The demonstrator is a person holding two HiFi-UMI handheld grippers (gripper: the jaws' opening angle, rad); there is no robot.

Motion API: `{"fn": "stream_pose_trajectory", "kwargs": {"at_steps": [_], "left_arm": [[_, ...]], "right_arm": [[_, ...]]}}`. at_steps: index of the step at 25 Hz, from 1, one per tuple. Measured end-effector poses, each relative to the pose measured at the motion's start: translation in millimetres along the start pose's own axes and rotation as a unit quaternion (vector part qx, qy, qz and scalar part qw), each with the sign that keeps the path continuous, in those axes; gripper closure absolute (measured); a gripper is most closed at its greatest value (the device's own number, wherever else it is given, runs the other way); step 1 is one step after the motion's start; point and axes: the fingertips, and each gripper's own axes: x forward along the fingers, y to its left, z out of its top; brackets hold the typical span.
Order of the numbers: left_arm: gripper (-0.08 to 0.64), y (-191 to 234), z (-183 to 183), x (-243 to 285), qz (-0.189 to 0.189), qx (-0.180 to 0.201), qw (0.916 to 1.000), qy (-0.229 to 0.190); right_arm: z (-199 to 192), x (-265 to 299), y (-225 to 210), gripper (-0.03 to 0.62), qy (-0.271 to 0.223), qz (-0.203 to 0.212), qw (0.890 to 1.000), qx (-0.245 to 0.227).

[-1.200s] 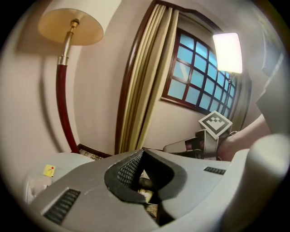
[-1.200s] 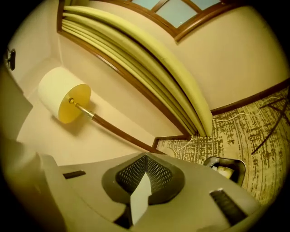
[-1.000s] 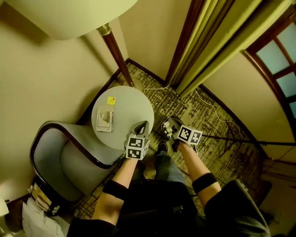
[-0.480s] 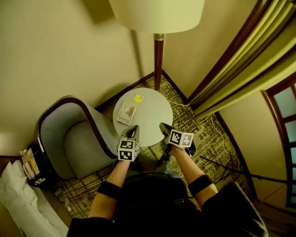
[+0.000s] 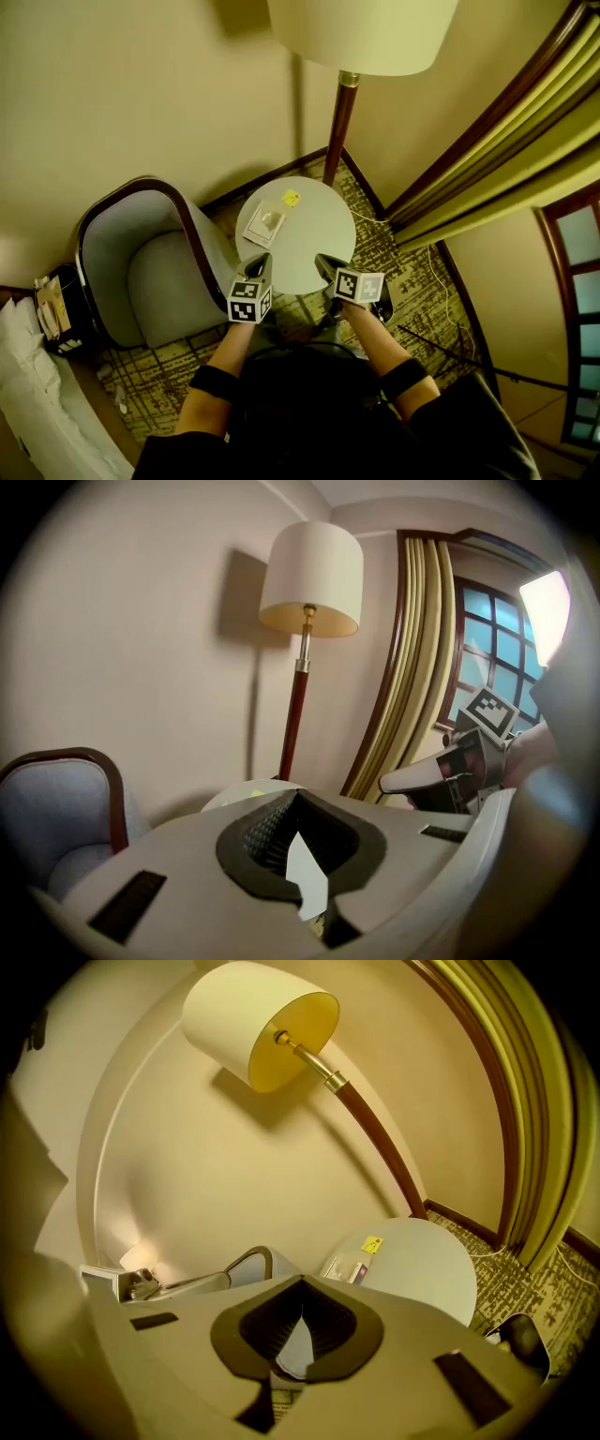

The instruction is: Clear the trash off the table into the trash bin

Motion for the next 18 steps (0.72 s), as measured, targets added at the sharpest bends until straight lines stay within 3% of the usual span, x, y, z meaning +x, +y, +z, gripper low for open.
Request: {"fn": "stream_pose_trajectory", "kwargs": {"at_steps": [8, 18], "left_arm": [[0.560, -2.6, -2.0, 9.7, -0.022, -0.021, 0.9994, 0.017], [0.560, 7.5, -4.2, 41.0, -0.020, -0.015, 0.9985, 0.050]], "right_arm": [[6.9, 0.7, -1.2, 0.592, 0.015, -0.008, 0.999, -0.045], [7.8, 12.9, -13.9, 0.592, 0.029, -0.025, 0.997, -0.065]]}}
